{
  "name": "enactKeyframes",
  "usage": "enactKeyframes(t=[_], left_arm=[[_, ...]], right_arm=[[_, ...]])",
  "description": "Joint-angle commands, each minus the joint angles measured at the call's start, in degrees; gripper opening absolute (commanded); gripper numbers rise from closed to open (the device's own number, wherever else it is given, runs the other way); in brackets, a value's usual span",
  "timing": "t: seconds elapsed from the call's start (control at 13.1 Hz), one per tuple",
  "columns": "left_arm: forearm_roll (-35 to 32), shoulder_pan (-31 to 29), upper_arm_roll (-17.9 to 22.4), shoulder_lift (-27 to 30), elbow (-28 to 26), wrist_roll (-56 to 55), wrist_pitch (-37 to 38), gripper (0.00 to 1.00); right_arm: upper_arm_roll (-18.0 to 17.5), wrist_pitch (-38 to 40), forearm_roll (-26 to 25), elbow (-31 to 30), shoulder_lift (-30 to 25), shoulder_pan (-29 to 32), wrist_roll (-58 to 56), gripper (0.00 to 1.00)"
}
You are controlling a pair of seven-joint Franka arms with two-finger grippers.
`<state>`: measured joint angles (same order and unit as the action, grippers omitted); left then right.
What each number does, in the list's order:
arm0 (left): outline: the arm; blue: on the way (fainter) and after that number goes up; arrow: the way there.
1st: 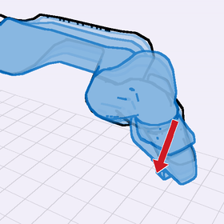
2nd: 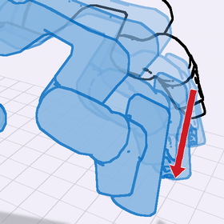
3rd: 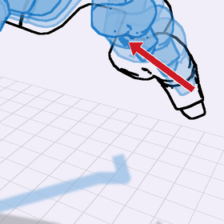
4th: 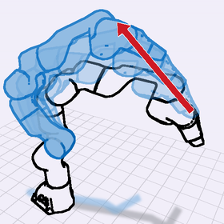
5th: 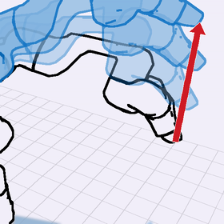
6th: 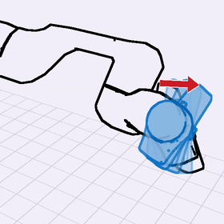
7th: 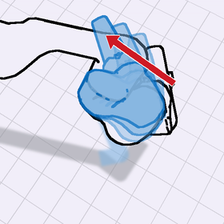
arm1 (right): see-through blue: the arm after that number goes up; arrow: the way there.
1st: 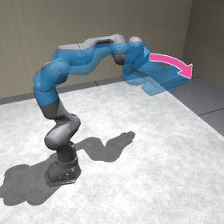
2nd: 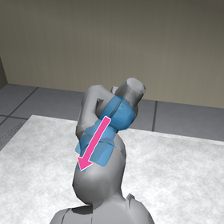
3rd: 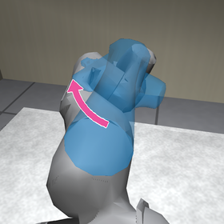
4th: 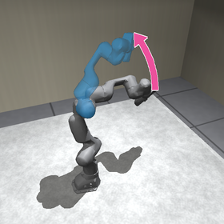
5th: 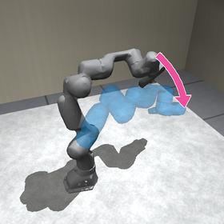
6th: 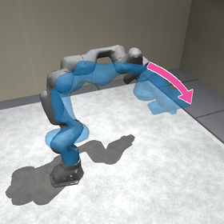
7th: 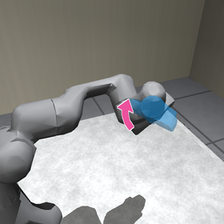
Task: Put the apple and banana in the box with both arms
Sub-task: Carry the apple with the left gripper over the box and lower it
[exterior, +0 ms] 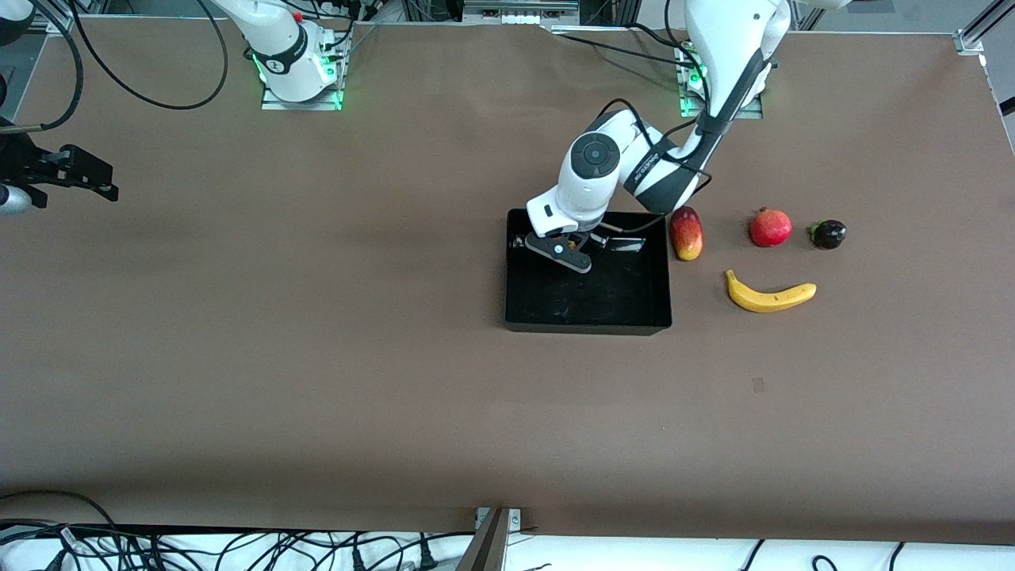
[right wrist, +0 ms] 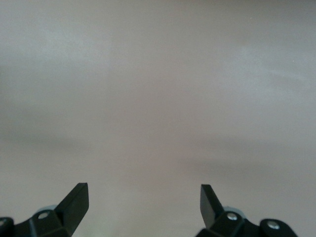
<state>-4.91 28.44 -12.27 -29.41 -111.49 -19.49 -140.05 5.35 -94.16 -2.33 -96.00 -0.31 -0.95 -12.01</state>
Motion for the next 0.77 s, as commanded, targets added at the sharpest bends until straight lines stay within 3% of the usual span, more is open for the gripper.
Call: enactKeyframes(t=[0.0,0.23,0.31,0.46,0.54,0.69], left_arm=[[0.6,2.9,1.6,-5.2,6.5,-2.0,0.4,0.0],[0.4,3.6,2.3,-7.1,8.0,-2.2,0.1,0.0],[0.4,3.6,2.3,-7.2,8.0,-2.2,-0.7,0.06],[0.4,3.6,2.3,-7.7,7.9,-2.2,-1.7,0.81],[0.4,3.6,2.3,-7.5,7.9,-2.2,-1.7,1.0],[0.6,3.5,2.3,-5.7,7.7,-2.1,-1.5,1.0]], right_arm=[[-0.3,0.7,-0.1,1.2,0.5,0.6,-0.6,1.0],[-0.3,0.7,-0.1,1.2,0.5,0.6,-0.6,1.0],[-0.3,0.7,-0.1,1.2,0.6,0.8,-0.6,1.0],[-0.3,0.7,-0.1,1.2,0.6,0.8,-0.6,1.0],[-0.3,0.7,-0.1,1.2,0.6,0.8,-0.6,1.0],[-0.2,0.7,-0.1,1.2,0.6,0.8,-0.6,1.0]])
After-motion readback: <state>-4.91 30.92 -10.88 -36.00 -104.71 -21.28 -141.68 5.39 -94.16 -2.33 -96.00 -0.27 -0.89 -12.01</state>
